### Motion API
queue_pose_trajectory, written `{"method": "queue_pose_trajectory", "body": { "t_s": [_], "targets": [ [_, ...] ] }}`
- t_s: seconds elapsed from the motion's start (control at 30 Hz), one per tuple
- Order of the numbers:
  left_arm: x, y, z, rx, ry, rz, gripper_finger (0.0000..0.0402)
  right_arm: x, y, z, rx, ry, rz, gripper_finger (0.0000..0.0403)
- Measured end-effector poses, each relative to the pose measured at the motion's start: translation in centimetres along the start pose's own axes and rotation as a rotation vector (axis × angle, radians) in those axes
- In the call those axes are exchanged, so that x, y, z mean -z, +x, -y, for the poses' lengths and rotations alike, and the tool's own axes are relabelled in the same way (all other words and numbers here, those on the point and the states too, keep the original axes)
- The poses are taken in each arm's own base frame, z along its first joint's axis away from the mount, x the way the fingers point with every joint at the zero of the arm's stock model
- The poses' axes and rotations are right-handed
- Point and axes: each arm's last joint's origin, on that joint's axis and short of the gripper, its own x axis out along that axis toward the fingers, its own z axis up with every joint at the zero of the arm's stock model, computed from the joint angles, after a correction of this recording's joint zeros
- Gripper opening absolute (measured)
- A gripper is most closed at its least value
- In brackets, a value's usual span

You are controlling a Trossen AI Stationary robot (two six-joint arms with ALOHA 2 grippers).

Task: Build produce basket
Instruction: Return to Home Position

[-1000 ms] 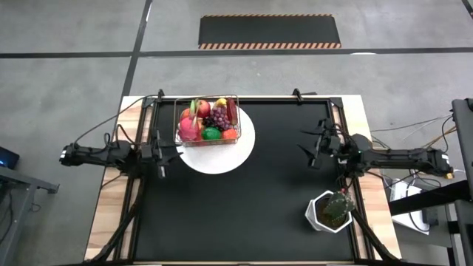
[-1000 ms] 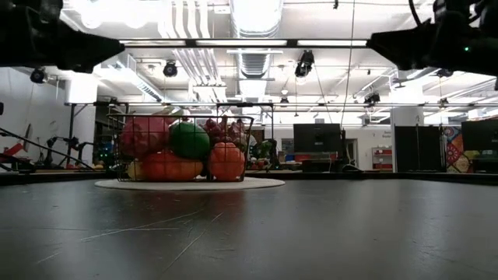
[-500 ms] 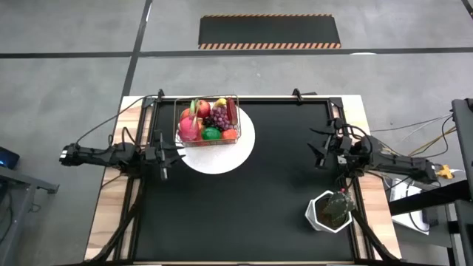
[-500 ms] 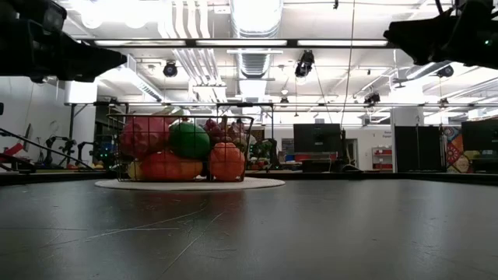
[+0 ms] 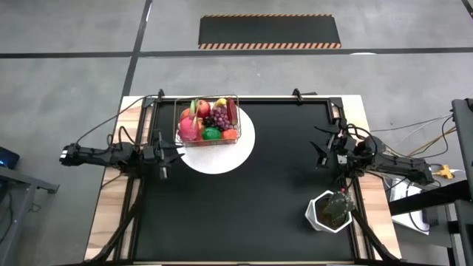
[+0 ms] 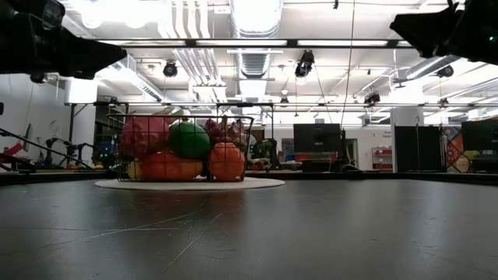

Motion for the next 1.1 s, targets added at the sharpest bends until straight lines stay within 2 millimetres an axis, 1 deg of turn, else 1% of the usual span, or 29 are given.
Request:
{"method": "queue_pose_trajectory", "body": {
  "t_s": [0.43,1.1],
  "targets": [
    [0.4,0.4,0.2,0.012,0.015,-0.050,0.0111,1.1,0.6,-0.4,-0.021,0.000,-0.107,0.0226],
    [1.1,0.8,0.6,0.032,0.040,-0.122,0.0112,1.2,0.6,-0.4,-0.026,-0.001,-0.119,0.0226]
  ]
}}
